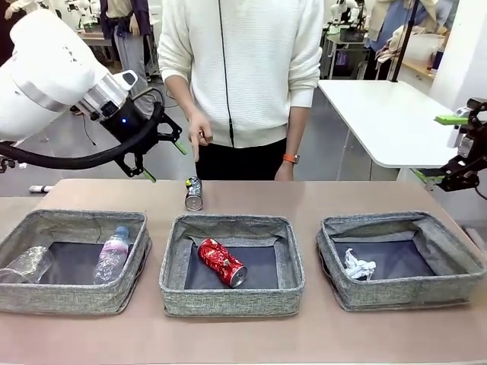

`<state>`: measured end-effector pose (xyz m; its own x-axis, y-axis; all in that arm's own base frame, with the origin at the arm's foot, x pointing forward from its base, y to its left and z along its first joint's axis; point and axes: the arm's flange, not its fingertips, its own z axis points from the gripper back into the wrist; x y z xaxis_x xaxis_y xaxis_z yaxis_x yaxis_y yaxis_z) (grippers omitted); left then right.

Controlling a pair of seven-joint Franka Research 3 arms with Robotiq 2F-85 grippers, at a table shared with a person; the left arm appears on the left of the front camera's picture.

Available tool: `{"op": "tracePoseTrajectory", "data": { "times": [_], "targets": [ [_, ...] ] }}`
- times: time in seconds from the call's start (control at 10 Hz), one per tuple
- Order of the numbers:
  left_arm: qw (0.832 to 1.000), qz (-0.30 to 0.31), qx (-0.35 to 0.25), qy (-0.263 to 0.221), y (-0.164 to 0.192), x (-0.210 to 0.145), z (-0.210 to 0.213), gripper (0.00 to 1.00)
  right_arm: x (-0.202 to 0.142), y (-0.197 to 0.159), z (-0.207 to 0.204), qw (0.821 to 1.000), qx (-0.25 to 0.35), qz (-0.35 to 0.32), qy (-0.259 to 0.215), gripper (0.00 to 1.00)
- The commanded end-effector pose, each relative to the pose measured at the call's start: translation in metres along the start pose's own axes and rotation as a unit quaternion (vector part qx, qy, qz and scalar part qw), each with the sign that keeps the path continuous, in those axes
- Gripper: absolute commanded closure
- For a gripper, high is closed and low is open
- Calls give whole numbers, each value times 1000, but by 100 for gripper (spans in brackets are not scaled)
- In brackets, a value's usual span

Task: Sort the waste into the appropriate baskets.
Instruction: Pick up the waste item pointed out by the person.

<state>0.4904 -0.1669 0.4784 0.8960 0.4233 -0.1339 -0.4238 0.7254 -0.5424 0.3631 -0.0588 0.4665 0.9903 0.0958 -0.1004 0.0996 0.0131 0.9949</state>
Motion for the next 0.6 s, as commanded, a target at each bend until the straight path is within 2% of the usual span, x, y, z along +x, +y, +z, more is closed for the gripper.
{"op": "tracePoseTrajectory", "data": {
  "times": [0.0,0.2,0.4,0.5],
  "targets": [
    [1000,-15,-16,-3,-6,-8,11,0,-1,1,-2,1000,-1,4,-4,0],
    [1000,-3,-4,1,-3,-2,2,0,-1,1,-2,1000,-1,4,-4,0],
    [995,58,-18,-74,-17,36,-18,0,-1,1,-2,1000,-1,4,-4,0],
    [995,56,-16,-79,-27,50,-30,0,-1,1,-2,1000,-1,4,-4,0]
  ]
}}
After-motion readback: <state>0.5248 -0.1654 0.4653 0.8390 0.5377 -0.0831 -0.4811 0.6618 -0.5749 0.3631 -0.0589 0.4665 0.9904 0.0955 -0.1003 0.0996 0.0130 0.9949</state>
